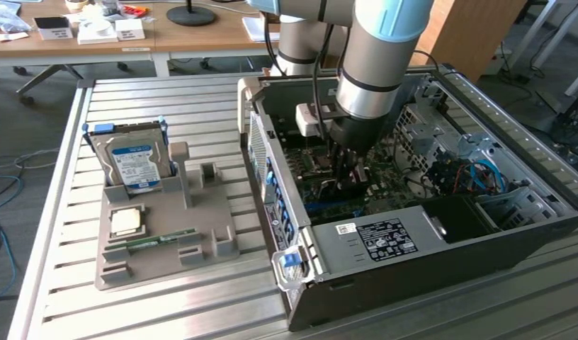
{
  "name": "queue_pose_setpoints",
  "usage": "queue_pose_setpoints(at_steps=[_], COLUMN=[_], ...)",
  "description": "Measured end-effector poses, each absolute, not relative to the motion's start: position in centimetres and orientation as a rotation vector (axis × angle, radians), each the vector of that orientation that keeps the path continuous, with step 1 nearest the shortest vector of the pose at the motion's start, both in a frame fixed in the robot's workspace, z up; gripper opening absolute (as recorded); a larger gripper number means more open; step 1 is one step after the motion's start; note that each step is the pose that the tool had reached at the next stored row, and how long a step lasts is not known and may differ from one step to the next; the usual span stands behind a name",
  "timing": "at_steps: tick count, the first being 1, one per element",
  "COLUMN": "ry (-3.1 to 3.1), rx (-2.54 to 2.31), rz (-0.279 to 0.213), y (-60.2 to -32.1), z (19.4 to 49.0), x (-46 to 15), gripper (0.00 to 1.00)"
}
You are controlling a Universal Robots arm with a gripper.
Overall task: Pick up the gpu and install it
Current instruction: 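Insert the gpu into the slot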
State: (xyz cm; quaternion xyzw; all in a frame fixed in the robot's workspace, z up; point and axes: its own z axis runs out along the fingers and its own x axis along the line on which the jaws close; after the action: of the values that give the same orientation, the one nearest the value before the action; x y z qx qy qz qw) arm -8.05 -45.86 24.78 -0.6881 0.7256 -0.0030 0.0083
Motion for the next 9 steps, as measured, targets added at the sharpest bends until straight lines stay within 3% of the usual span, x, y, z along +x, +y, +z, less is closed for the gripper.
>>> queue_pose_setpoints(at_steps=[9], ry=[2.268], rx=[-2.151], rz=[-0.009], y=[-45.87], z=[24.72], x=[-8.17], gripper=[0.27])
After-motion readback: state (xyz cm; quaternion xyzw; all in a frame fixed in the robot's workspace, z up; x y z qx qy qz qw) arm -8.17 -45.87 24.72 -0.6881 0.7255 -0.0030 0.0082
